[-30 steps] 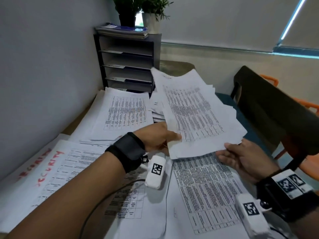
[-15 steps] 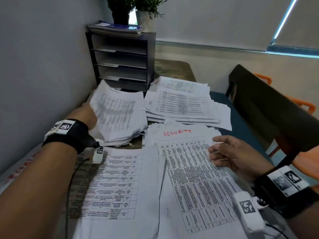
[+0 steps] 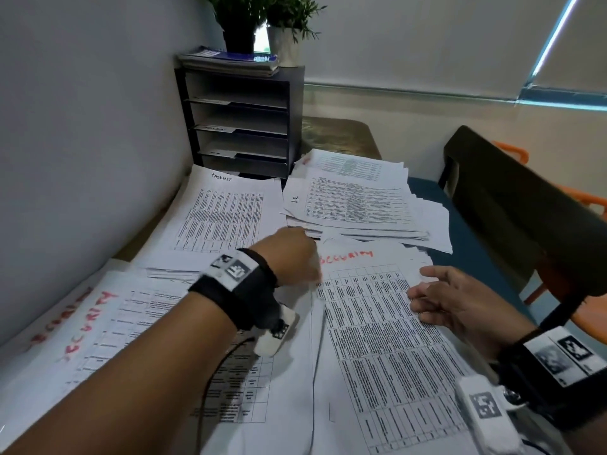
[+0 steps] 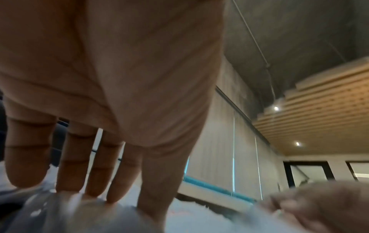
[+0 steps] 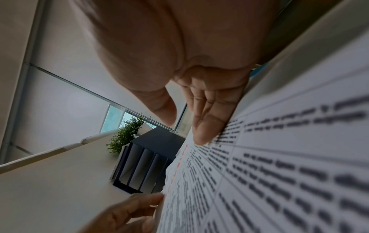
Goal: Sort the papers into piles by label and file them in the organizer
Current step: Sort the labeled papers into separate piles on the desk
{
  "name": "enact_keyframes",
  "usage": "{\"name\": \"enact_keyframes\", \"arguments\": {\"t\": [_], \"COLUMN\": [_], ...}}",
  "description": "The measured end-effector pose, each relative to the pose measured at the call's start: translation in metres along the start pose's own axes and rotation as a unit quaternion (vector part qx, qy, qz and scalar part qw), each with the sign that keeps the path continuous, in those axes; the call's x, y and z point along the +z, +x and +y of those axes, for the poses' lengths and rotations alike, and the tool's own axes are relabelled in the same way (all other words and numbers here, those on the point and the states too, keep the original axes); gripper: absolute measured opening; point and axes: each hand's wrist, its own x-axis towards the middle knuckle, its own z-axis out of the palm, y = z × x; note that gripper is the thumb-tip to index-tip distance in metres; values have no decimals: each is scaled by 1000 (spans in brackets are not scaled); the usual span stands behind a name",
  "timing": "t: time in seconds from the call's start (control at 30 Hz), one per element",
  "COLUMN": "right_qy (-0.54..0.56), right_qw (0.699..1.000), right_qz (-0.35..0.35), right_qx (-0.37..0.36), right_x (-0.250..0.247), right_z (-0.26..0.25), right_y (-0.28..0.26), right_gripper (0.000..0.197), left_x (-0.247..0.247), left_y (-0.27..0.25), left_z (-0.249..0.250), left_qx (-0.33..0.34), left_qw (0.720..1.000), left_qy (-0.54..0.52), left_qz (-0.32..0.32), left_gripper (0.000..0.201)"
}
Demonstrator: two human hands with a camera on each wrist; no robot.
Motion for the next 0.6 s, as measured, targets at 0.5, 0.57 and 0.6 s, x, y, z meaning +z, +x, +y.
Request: {"name": "enact_keyframes", "arguments": {"t": [0.5, 0.57, 0.6], "right_qy": [-15, -13, -13], "right_qw": [1000, 1000, 1000], "right_qz": [-17, -16, -12], "right_qx": [7, 6, 5], "right_x": [1, 2, 2], "right_z": [1, 1, 2], "right_y": [0, 0, 1], "right_gripper": [31, 31, 31], "left_x": [11, 11, 9], "left_y": [-6, -5, -5], "left_z": [10, 10, 9], "left_qx": [-51, -43, -41], "left_qw": [996, 996, 995], "left_qy": [7, 0, -6], "left_qz": [73, 81, 90], "left_gripper": [45, 41, 37]}}
